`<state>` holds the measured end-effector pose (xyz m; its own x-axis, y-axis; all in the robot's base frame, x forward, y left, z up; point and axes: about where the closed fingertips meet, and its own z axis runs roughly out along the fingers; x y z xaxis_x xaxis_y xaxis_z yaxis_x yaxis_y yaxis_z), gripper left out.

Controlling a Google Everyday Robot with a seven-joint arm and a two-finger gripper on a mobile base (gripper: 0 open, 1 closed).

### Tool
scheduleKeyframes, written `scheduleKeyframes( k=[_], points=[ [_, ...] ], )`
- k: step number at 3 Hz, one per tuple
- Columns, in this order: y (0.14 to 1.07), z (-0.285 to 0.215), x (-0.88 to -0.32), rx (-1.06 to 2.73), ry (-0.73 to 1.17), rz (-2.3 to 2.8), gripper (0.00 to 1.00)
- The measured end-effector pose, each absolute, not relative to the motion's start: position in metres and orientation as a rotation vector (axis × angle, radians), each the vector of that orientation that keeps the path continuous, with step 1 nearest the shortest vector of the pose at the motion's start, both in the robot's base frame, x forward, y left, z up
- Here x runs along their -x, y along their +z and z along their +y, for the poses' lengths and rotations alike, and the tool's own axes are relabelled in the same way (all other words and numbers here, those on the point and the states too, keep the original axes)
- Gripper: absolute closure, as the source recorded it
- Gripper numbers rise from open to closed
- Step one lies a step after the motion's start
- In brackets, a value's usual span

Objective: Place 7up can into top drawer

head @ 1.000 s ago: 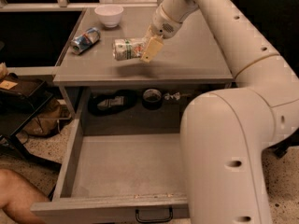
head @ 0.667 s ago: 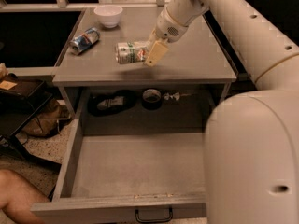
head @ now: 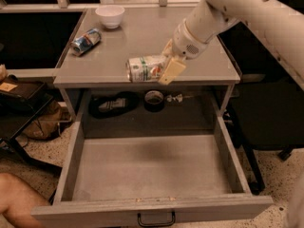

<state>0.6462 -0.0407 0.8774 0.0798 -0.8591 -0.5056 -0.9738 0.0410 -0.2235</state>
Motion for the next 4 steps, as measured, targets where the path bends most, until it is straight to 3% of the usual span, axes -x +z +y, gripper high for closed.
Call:
scheduleKeyframes(
  k=[3, 4],
  points=[
    [0.765, -0.091, -0.555, 1.827, 0.310, 1.875, 1.00],
    [0.765, -0.091, -0.555, 1.827, 0.310, 1.875, 1.00]
  ],
)
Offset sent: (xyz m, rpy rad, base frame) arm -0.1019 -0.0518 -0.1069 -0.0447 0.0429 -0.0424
